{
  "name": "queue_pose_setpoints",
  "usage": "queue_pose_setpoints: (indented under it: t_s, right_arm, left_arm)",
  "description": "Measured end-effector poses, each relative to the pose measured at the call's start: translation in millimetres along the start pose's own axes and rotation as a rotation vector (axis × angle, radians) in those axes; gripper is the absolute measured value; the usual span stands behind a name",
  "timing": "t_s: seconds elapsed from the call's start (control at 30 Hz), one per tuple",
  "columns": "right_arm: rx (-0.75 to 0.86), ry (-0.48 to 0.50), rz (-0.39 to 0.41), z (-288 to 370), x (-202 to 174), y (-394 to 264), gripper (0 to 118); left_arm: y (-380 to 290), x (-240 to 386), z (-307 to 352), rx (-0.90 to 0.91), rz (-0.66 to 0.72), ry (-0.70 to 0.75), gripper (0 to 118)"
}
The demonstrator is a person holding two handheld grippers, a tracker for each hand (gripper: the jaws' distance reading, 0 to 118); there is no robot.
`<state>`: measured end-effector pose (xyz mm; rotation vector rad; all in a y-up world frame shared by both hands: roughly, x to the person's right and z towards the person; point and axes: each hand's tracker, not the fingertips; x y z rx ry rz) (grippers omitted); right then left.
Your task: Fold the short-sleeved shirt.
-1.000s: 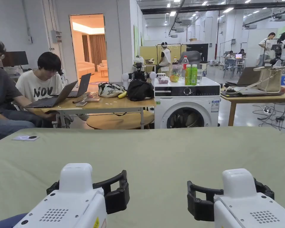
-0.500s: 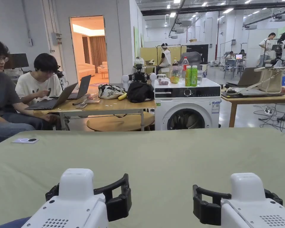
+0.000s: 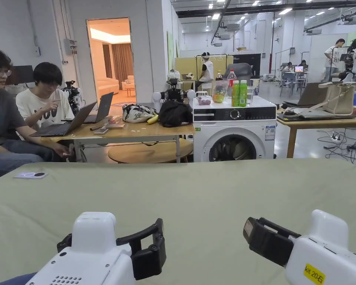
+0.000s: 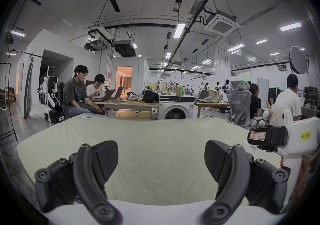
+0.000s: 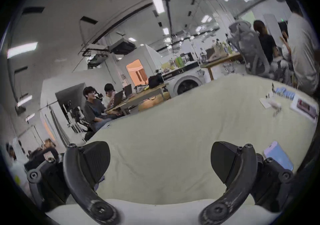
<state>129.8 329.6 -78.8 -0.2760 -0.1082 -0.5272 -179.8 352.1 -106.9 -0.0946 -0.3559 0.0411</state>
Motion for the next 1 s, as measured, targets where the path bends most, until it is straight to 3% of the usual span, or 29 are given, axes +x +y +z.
queue_pose_setpoints:
  t_s: [0.1,0.83,0.93,1.0]
  right_arm:
    - [-0.039,-0.013,-0.02,-1.9,2.6,4.3,115]
    - [-0.066,0.02,0.061,-6.1,-11.9,-3.4,115]
    - [-0.045,-0.017,0.034,-8.1,-14.4,-6.3,115]
    - [-0.06,0.01,0.045,-9.1,-13.7,-5.7,115]
  left_arm:
    - [-2.0,-0.6,-3.7,-0.016,0.015,-0.004,102]
    - [-6.7,-2.2,-9.6,-0.048,0.036,-0.002,102]
    - [-8.2,-0.9,-10.8,-0.055,0.025,-0.002,102]
    - [-8.4,-0.2,-11.3,-0.058,0.022,-0.004,102]
